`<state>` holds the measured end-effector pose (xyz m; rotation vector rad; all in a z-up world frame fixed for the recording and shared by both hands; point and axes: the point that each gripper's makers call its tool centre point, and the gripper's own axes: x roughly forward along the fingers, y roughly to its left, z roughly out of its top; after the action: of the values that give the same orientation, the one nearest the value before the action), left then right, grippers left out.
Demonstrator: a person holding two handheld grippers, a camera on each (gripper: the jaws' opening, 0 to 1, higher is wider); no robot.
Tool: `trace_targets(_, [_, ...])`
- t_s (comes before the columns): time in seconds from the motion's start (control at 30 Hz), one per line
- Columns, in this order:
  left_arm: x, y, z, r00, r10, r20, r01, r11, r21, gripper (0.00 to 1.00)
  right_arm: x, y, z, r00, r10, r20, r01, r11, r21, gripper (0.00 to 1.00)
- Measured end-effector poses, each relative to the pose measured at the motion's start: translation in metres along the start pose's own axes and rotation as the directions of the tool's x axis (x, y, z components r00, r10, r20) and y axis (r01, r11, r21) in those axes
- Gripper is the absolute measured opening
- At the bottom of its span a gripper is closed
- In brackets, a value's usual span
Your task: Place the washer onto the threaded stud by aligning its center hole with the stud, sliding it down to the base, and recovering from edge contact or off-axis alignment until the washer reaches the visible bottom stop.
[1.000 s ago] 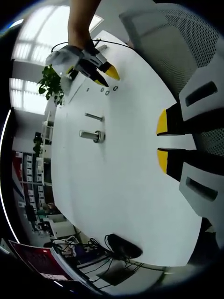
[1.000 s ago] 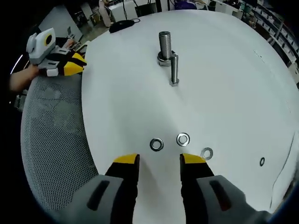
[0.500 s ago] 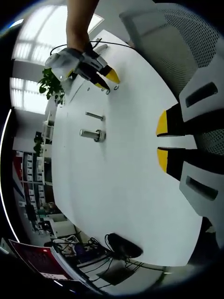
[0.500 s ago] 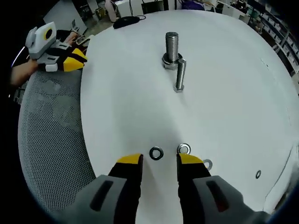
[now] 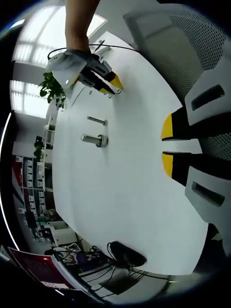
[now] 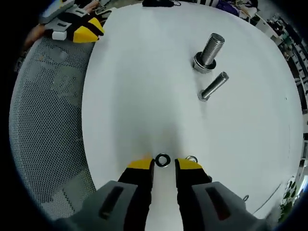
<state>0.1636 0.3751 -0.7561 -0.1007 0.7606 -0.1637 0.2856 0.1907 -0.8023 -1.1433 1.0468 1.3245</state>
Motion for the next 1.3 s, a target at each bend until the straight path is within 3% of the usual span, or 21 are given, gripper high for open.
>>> trace_targets(0.7, [0.0,0.0,0.0,1.0,0.002,0.003,-0.002,1.0,0.002,0.06,-0.002,0.005,0.0,0.997,-0.018,0.069,0.02,1.0,-0.024,0.16])
trace_targets(0.93, [0.0,0.0,0.0,1.0,0.003,-0.002,-0.003,1.0,0.004,0.06,-0.002,0.003,0.001,0.994,-0.029,0.105,0.025,0.999,0.038,0.15])
trace_targets(1.3, [0.0,0.0,-0.001,1.0,0.002,-0.008,-0.002,1.0,0.007,0.06,-0.006,0.01,0.003,0.991,-0.027,0.131,0.021,0.999,0.044,0.15])
